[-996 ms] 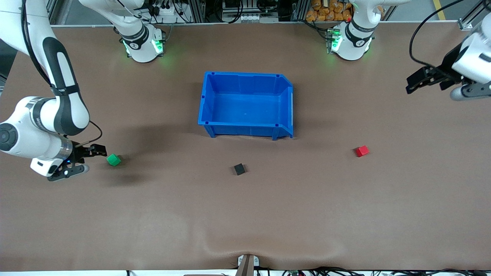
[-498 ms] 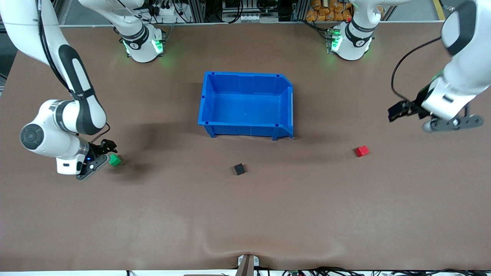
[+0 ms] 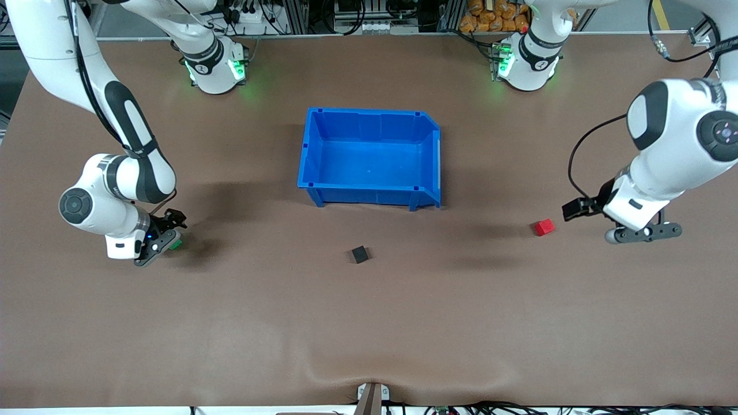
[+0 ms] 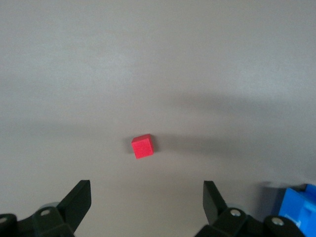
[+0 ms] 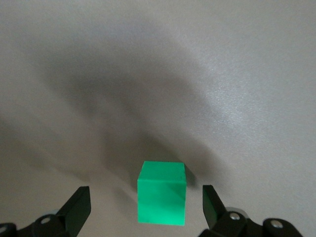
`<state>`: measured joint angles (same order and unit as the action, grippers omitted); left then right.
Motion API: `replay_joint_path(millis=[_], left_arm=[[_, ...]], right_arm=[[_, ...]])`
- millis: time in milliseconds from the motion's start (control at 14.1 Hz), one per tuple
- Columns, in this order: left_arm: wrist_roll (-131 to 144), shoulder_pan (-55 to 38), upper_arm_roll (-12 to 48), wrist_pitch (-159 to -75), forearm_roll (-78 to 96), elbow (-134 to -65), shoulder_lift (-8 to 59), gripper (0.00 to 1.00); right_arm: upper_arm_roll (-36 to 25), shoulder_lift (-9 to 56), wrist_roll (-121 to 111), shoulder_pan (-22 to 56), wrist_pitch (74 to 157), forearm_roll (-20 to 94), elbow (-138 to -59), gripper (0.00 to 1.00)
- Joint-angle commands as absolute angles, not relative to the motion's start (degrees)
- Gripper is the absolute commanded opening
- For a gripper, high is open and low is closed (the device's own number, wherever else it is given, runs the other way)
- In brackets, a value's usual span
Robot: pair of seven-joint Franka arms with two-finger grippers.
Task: Attach green and red cubes to black cube
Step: 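Reach the right gripper to the green cube while the left gripper reaches the red cube, then close the right gripper on the green cube while the left gripper grasps the red cube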
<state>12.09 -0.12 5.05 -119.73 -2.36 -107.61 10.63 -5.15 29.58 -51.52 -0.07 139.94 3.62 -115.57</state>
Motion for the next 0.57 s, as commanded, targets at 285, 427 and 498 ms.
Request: replay_joint_path(millis=[285,427,498], left_arm=[[22.92,-0.18,5.27,-127.25,-2.55,-107.67,19.14,1.00],[26.18,0.09,4.66,-132.51,-2.46,-107.32,24.75,1.00],[27.41,0.09,4.40,-136.02,-2.46,-107.31,27.74,1.00]], right_arm=[[-5.19,30.32,-53.00,-0.79,140.54,4.39,-115.84,1.00],[-5.19,30.32,-53.00,-1.23,140.54,4.39,-115.84,0.89],[-5.19,30.41,-52.91,-1.32,140.54,4.39,-115.84,0.77]])
